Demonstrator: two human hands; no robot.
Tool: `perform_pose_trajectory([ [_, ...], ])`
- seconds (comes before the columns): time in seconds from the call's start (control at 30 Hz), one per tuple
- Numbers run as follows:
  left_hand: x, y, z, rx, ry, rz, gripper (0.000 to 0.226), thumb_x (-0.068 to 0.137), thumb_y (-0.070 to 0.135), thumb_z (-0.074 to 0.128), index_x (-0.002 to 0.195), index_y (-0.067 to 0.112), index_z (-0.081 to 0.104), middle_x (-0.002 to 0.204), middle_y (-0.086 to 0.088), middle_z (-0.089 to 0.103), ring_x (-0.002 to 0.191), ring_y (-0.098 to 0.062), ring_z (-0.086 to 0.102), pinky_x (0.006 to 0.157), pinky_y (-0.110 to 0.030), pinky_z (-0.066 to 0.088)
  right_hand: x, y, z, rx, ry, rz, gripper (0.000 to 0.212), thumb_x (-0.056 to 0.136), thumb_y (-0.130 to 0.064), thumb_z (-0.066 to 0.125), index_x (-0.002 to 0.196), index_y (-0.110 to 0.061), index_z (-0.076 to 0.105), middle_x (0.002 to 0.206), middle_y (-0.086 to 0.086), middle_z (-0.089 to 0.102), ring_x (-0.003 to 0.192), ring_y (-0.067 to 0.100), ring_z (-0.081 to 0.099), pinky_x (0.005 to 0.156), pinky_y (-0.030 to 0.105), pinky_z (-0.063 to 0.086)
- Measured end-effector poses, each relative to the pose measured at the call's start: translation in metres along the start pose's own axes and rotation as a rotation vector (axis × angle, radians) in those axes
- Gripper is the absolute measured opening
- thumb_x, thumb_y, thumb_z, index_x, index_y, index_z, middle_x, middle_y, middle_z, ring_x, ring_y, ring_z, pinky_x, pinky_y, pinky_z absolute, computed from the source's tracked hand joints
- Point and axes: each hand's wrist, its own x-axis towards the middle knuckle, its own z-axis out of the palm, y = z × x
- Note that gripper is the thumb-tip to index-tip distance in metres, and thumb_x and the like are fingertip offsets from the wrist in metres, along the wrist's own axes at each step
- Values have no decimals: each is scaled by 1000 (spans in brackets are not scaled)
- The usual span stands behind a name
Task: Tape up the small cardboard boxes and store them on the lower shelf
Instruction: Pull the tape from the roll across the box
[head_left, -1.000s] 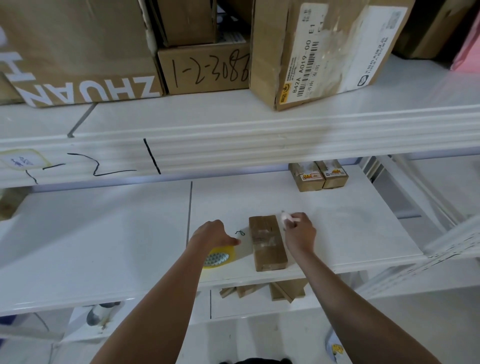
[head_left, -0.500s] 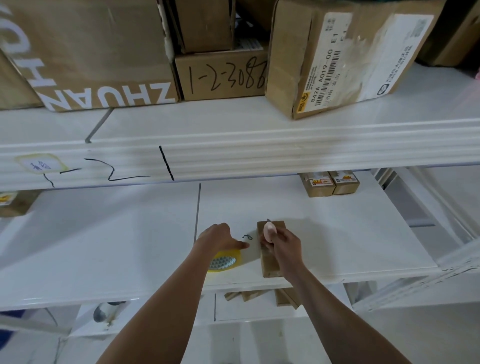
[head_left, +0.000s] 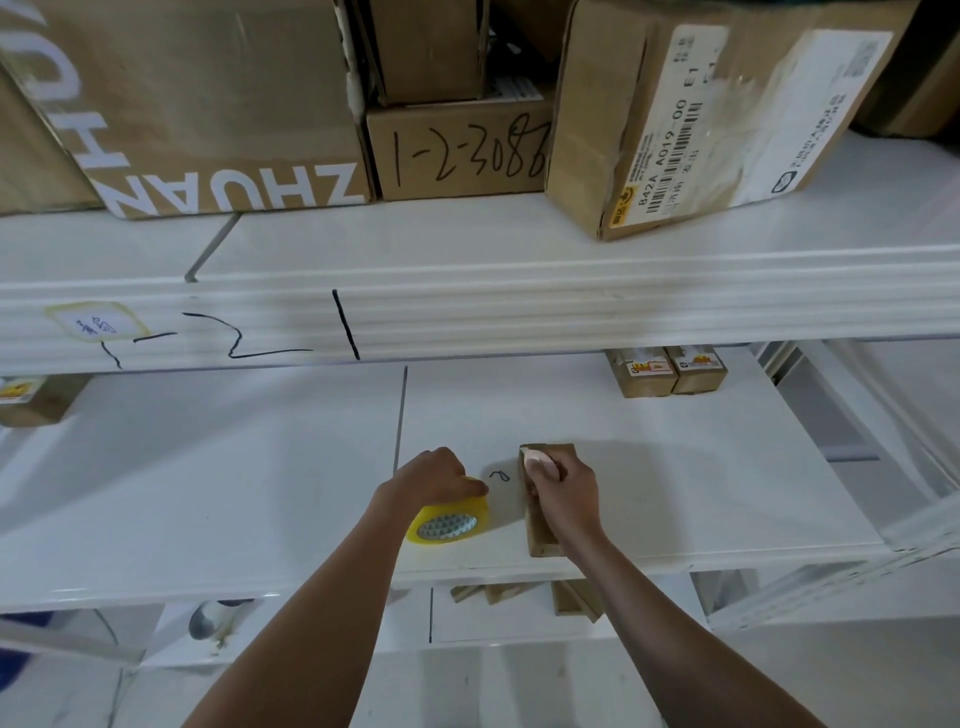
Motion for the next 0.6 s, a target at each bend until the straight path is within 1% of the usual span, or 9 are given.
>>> perform_pose_trajectory([
  [0.1,-4,5,0,-3,27,44,34,78,60,66,87,27,65,86,6,60,80,-14,59,65,-29,46,-9,6,4,-155,-81,-138,3,97,-29,63,97,-28,66,85,-11,68,78,2,63,64,14,46],
  [0.17,-7,9,-1,-61,27,94,24,81,50,68,95,31,64,97,4,63,87,-16,61,71,-32,50,-14,14,7,-211,-116,-173,10,100,-30,59,107,-23,62,85,-8,65,77,4,60,62,15,43],
  [0.23,-8,13,-2,-77,-6,140,17,87,42,65,102,36,68,112,3,67,97,-17,64,83,-34,53,-16,18,8,-227,-111,-120,12,99,-29,57,110,-25,58,88,-8,63,79,7,60,61,18,41],
  [0.27,-9,16,-3,-57,-30,145,19,90,41,62,106,37,71,119,4,67,104,-18,63,90,-36,53,-16,19,8,-241,-110,-111,10,98,-29,56,108,-27,57,89,-9,64,79,9,61,60,19,40],
  [0.33,-10,21,-5,-18,-68,127,22,93,41,59,109,36,73,126,4,65,113,-21,60,100,-40,50,-15,21,9,-279,-113,-132,8,99,-29,56,107,-27,57,89,-9,64,79,11,62,61,22,45],
  [0.4,-11,25,-7,-11,-93,109,22,92,41,59,108,36,73,127,3,65,114,-23,58,102,-41,48,-15,22,9,-284,-106,-140,13,99,-30,59,110,-25,60,94,-6,63,83,16,63,65,31,53],
  [0.43,-11,27,-7,-11,-102,105,21,92,40,59,107,36,74,126,3,65,113,-22,58,101,-40,48,-15,23,9,-287,-100,-141,14,98,-31,60,111,-24,61,96,-5,63,85,18,64,66,33,55],
  [0.53,-11,26,-8,-23,-104,97,21,91,43,61,105,35,75,126,2,65,112,-23,58,99,-39,49,-15,24,8,-331,-103,-179,14,98,-32,61,110,-24,61,95,-4,64,83,19,64,64,31,52],
  [0.6,-10,24,-7,-28,-75,103,25,91,50,65,106,33,76,123,2,66,111,-24,60,98,-38,50,-16,24,8,-334,-116,-196,14,98,-31,61,109,-23,61,95,-3,63,82,22,64,65,34,55],
])
